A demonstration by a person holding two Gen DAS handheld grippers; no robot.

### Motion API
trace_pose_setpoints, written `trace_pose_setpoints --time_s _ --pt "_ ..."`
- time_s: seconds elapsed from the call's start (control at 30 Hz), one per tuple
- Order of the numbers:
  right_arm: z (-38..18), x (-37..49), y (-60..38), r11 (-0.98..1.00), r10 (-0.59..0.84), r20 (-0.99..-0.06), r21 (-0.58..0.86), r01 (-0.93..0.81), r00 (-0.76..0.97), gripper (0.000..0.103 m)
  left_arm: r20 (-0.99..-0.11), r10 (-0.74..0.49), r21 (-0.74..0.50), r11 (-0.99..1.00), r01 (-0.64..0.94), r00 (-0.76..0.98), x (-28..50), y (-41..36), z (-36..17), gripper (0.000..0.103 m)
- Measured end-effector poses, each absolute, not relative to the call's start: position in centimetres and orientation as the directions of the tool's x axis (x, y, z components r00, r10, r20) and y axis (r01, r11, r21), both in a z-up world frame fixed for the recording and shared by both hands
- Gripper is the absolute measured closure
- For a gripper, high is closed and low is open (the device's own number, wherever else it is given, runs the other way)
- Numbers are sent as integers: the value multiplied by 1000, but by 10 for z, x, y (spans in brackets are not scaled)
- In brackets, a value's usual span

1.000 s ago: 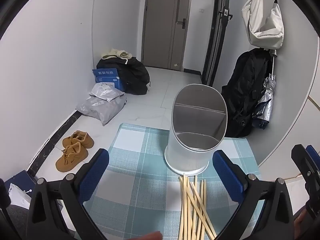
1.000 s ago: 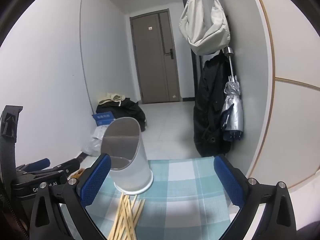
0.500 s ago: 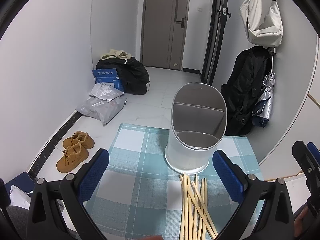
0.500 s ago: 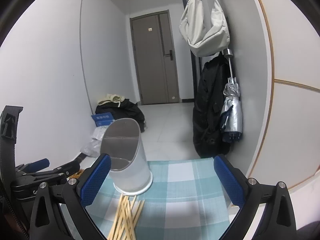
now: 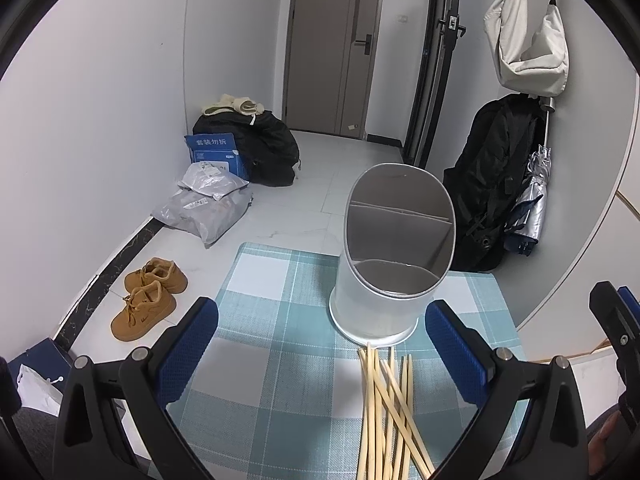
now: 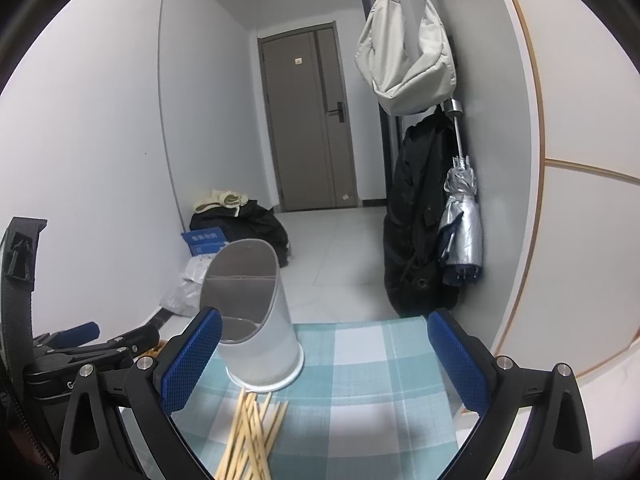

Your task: Organize utensils

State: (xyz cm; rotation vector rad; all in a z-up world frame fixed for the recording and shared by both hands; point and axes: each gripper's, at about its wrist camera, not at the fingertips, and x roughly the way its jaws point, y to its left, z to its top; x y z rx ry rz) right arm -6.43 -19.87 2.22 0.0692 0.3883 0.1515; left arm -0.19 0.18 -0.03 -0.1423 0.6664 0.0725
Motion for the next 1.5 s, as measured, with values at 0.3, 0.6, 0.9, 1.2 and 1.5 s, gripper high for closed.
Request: trace_pose_setpoints --time_s 0.3,0.6,0.9,1.2,1.5 --pt "24 -65 -203 982 179 -363 123 -144 914 0 -614 40 -88 989 -118 789 -3 -1 -1 1" --pt "23 -65 -202 983 173 -356 114 -141 918 0 -621 27 -98 989 -111 784 -3 1 -4 1" --pt "22 -68 -200 984 170 -354 106 -141 920 0 -590 52 -71 991 -116 806 -9 -2 0 1" --pt "20 -64 -205 978 191 -372 150 -144 909 0 -602 33 -88 990 -108 798 -7 0 -1 1" --pt "7 -37 -187 970 235 -527 79 -229 816 5 -658 41 -145 973 -180 752 7 25 -7 1"
